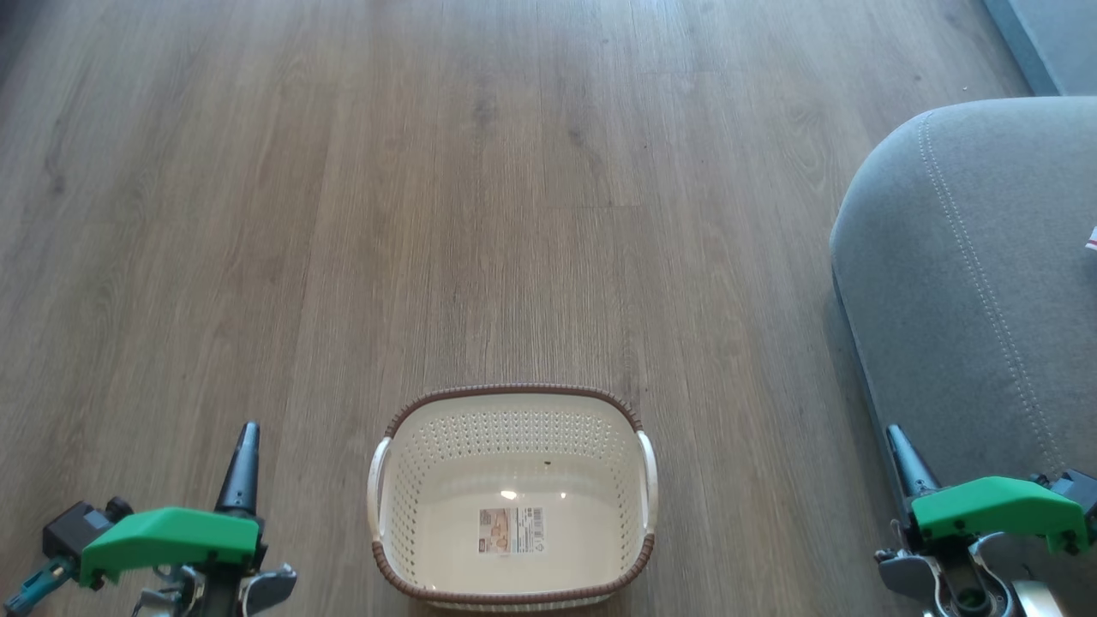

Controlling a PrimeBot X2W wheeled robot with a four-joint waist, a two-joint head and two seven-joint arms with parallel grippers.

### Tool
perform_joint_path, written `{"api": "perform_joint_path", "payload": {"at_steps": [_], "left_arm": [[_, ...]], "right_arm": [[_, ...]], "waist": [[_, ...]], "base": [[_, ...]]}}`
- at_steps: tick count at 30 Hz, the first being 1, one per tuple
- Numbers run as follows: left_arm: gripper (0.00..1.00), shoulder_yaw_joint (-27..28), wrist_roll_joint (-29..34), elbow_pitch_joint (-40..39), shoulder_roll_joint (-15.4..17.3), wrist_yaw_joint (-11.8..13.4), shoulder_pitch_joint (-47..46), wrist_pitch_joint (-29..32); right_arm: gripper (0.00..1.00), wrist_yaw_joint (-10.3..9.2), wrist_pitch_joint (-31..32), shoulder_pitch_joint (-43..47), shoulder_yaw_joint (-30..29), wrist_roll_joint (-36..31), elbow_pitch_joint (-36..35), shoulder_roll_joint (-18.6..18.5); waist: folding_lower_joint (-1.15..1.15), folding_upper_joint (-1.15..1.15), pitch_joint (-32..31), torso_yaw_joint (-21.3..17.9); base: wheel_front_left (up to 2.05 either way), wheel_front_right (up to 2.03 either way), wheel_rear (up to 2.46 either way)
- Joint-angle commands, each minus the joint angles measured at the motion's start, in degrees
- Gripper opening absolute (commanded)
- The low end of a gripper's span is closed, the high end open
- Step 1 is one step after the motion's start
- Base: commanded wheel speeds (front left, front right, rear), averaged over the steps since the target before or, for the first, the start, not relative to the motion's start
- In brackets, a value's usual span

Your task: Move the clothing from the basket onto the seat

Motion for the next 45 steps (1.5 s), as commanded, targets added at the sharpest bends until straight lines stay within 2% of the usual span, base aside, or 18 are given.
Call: {"api": "perform_joint_path", "payload": {"at_steps": [1,34,45], "left_arm": [[0.0,1.6,-1.9,-2.2,0.3,-0.2,-3.7,0.4],[0.0,2.7,-24.4,-3.7,0.4,-0.4,-5.9,6.0],[0.0,2.7,-24.6,-3.7,0.4,-0.4,-5.9,6.0]], "right_arm": [[0.0,0.29,0.5,-3.3,0.3,1.9,-2.4,0.0],[0.0,0.4,6.1,-4.0,-2.5,22.6,-4.4,0.2],[0.0,0.4,6.1,-4.0,-2.6,22.7,-4.4,0.2]], "waist": [[0.0,0.0,0.0,0.0],[0.0,0.0,-0.3,0.2],[0.0,0.0,-0.3,0.2]], "base": [[0.0,0.0,0.0],[0.0,0.0,0.0],[0.0,0.0,0.0]]}}
